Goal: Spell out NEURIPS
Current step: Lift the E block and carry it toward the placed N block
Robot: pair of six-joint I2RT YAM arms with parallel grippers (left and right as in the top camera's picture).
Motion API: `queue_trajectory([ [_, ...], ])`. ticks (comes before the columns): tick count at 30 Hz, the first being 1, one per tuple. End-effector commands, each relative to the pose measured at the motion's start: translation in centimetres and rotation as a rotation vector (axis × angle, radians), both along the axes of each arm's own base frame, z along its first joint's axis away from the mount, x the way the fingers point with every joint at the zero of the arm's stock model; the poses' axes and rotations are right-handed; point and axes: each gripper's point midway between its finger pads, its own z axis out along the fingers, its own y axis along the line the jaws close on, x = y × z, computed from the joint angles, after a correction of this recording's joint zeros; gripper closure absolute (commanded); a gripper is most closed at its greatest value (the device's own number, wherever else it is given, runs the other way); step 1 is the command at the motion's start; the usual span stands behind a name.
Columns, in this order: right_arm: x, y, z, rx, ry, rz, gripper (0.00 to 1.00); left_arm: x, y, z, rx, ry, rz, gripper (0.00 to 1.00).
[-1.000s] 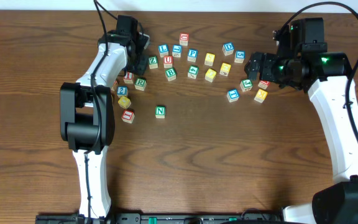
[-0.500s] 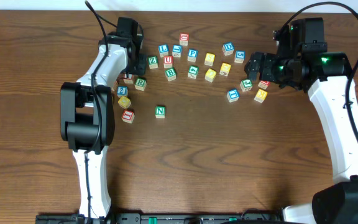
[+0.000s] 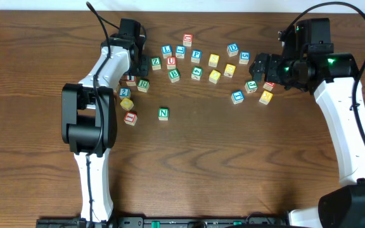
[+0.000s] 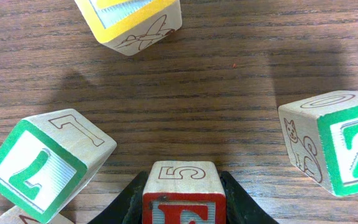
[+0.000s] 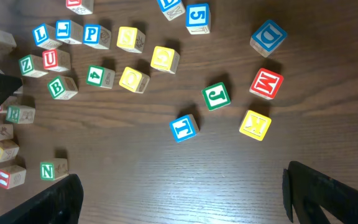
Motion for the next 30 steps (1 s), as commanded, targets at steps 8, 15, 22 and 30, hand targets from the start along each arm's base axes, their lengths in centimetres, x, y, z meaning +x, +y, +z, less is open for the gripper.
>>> queue_trajectory([
  [8,0.3,0.1,0.6,0.002,-0.016,-0.004,0.01,-0.1,-0.2,12.9,-0.048,-0.211,0.052,0.71],
  [15,0.3,0.1,0.6,0.002,-0.016,-0.004,0.01,-6.1,-3.3,21.8,-0.121,-0.258,0.072,0.71],
  [22,0.3,0.1,0.6,0.002,-0.016,-0.004,0.01,-12.4,-8.6,21.0,-0.126,-0.094,0.008,0.70],
  [30,0.3,0.1,0.6,0.002,-0.016,-0.004,0.01,-16.2,-12.4,16.4,-0.096,0.067,0.024,0.70],
])
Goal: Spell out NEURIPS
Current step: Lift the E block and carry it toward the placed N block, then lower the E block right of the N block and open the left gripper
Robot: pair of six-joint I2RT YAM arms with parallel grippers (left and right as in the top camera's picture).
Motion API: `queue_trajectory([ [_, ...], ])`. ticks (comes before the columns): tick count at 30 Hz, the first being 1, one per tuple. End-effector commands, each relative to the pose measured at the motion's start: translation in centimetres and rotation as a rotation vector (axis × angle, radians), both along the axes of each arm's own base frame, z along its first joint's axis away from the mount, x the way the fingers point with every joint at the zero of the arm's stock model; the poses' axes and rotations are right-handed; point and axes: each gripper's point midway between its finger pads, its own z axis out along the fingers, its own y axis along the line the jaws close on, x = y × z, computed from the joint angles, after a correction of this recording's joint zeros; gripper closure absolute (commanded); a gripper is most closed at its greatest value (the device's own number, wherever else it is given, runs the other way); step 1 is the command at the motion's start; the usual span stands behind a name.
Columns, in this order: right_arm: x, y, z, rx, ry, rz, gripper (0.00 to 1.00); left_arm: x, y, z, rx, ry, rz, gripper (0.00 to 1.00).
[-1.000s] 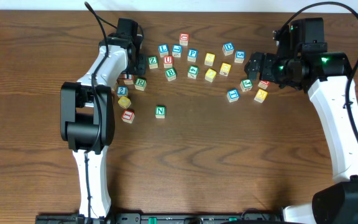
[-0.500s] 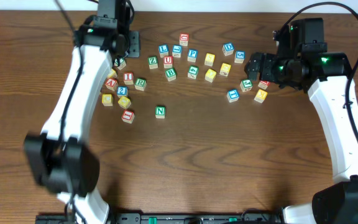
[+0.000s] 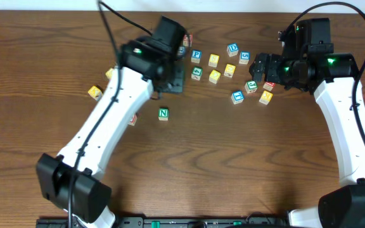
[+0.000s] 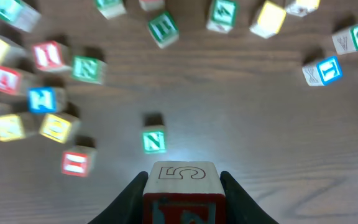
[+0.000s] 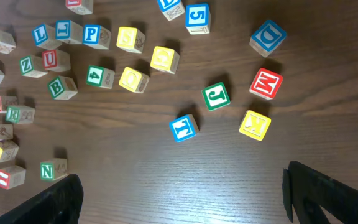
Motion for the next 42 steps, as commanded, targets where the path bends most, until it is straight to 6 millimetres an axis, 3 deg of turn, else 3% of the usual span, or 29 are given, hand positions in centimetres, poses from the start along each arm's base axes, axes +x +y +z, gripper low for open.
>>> queue_trajectory([
  [1,0.3,0.1,0.6,0.003,-0.016,-0.004,0.01,-1.0,-0.3,-3.1,0.018,0.079,0.086,0.71],
  [9,0.3,0.1,0.6,0.003,-0.016,-0.004,0.01,-1.8,-0.2,-9.1,0.009,0.130,0.192,0.71],
  [20,0.3,0.1,0.6,0.003,-0.016,-0.004,0.01,-2.1,-0.1,-14.1,-0.001,0.115,0.188,0.71],
  [25,0.3,0.1,0.6,0.003,-0.016,-0.004,0.01,-2.4,-0.4,-16.1,0.034,0.127,0.109,0.71],
  [32,0.3,0.1,0.6,0.003,-0.016,-0.004,0.01,-2.6,-0.7,-17.8,0.113,0.121,0.035,0.71],
  [42,0.3,0.1,0.6,0.003,-0.016,-0.004,0.01,-2.1,-1.0,-17.9,0.102,0.104,0.035,0.71],
])
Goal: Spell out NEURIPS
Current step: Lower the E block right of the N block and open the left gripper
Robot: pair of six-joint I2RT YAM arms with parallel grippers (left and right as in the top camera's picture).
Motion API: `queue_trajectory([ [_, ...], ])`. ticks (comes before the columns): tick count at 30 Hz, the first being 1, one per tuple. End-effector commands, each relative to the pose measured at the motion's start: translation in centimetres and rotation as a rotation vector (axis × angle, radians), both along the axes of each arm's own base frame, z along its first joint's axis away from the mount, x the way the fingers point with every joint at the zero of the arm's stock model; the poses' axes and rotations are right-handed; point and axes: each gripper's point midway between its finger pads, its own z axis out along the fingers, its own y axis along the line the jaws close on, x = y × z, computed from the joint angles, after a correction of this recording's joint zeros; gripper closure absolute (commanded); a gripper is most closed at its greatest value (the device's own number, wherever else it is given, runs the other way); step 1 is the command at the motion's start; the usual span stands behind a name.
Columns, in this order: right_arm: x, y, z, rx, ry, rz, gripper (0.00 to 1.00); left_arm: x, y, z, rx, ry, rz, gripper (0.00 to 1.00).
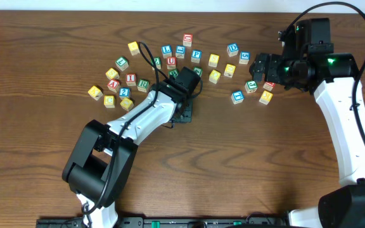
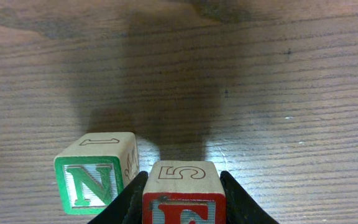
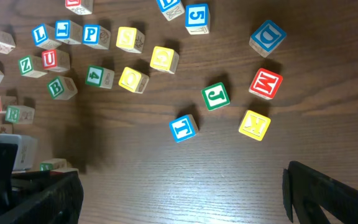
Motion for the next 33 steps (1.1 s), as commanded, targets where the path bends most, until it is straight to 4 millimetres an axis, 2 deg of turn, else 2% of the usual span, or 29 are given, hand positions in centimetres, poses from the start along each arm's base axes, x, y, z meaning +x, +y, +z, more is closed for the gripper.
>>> queue_trajectory([
  [1,0.3,0.2,0.6,0.004,-0.015,-0.003,0.01,0.1,0.5,-0.6,0.024,-0.003,-0.004,0.71],
  [7,0.3,0.2,0.6,0.004,-0.015,-0.003,0.01,-0.1,0.5,-1.7,0.037,0.017,-0.004,0.71],
  [24,0.3,0.2,0.6,0.004,-0.015,-0.003,0.01,0.0,0.5,-2.3,0.037,0.025,0.011,0.69],
  [29,0.3,0.2,0.6,0.004,-0.015,-0.003,0.01,0.0,0.5,-2.3,0.037,0.025,0.010,0.61],
  [33,0.3,0.2,0.6,0.004,-0.015,-0.003,0.01,0.0,0.5,-2.3,0.037,0.024,0.010,0.60],
])
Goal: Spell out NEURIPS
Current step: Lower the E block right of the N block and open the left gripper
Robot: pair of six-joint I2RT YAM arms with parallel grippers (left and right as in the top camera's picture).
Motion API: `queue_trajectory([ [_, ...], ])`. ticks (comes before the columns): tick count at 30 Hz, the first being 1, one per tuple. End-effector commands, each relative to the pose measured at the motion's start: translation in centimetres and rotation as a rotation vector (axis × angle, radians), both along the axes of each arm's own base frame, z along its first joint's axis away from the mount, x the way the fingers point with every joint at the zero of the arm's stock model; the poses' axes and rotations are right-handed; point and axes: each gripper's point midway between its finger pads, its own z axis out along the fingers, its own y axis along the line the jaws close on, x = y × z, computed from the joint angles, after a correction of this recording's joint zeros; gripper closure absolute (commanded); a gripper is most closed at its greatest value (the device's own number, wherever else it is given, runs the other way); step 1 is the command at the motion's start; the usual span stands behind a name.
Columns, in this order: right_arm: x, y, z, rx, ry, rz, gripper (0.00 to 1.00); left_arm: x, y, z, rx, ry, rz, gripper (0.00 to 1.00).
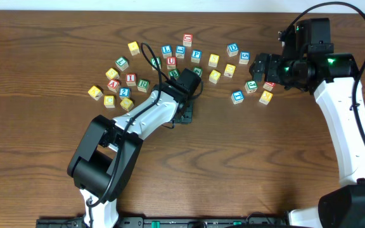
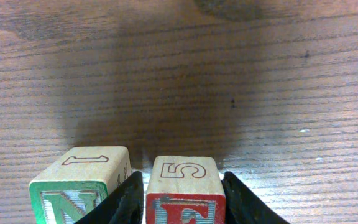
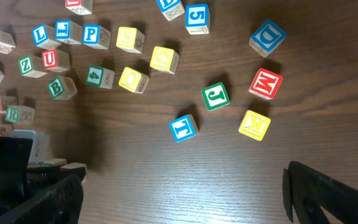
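Note:
A red E block [image 2: 185, 186] with a 5 on its top face sits on the table, just right of the green N block [image 2: 79, 180]. My left gripper [image 2: 183, 200] straddles the E, jaws slightly parted, with a thin gap on the left side; one finger stands between N and E. From overhead the left gripper [image 1: 184, 114] hides both blocks. My right gripper [image 3: 179, 193] hangs wide open and empty, high over the right-hand blocks. Loose letters include a red U [image 3: 50, 60], blue P [image 3: 92, 33], green R [image 3: 12, 113] and red I.
Loose blocks form an arc along the far side of the table [image 1: 246, 158]: a left cluster around [image 1: 119, 82], a middle row, and a right group with T [image 3: 184, 127], J [image 3: 216, 96], M [image 3: 266, 83], K [image 3: 255, 124], D [image 3: 268, 37].
The E block has come down level with N and closer to it. The left fingers, tight on the block before, now stand slightly apart from it. The right arm has not moved.
My left gripper was shut on the E block low among the left cluster. Then it held the block high over the table with N below. Then it was low just right of N, and now the E rests beside N with the jaws loosened.

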Motion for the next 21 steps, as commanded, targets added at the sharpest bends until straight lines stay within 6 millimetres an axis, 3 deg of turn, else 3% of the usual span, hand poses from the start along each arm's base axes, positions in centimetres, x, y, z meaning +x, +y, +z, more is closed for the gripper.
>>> queue_trajectory([
  [1,0.3,0.2,0.6,0.004,-0.015,-0.003,0.01,-0.2,0.5,-0.8,0.025,0.011,0.007,0.60],
  [11,0.3,0.2,0.6,0.004,-0.015,-0.003,0.01,0.2,0.1,-0.3,0.007,-0.002,0.004,0.60],
  [21,0.3,0.2,0.6,0.004,-0.015,-0.003,0.01,2.8,-0.6,3.9,-0.049,-0.105,0.002,0.60],
])
